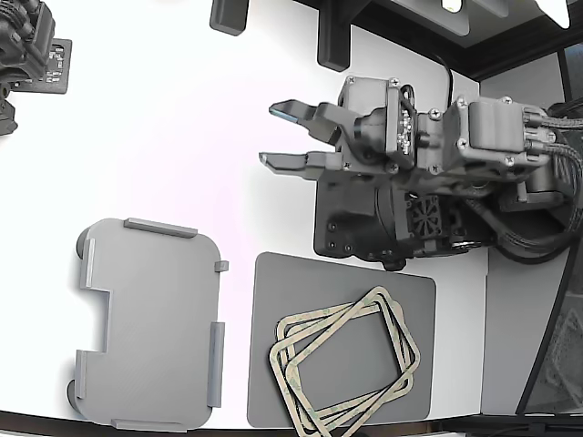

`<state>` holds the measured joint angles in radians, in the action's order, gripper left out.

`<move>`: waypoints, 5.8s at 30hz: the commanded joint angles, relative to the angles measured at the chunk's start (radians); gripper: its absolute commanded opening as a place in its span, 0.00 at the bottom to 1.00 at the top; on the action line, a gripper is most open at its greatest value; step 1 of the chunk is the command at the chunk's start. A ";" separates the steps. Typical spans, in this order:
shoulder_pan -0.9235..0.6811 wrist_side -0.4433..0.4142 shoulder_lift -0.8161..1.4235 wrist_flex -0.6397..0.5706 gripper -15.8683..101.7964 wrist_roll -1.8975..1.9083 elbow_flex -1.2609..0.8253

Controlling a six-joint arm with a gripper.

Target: Move top rectangular frame to the holder.

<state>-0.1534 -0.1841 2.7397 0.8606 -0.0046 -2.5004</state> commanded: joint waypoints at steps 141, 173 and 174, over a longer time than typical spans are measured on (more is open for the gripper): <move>-0.854 0.057 -0.913 0.630 0.04 0.649 0.649; -0.374 0.012 -1.187 0.793 0.03 2.088 1.149; -0.371 0.026 -1.197 0.793 0.03 2.100 1.149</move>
<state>-0.5446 -0.1733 1.5370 1.6444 2.0770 -1.3790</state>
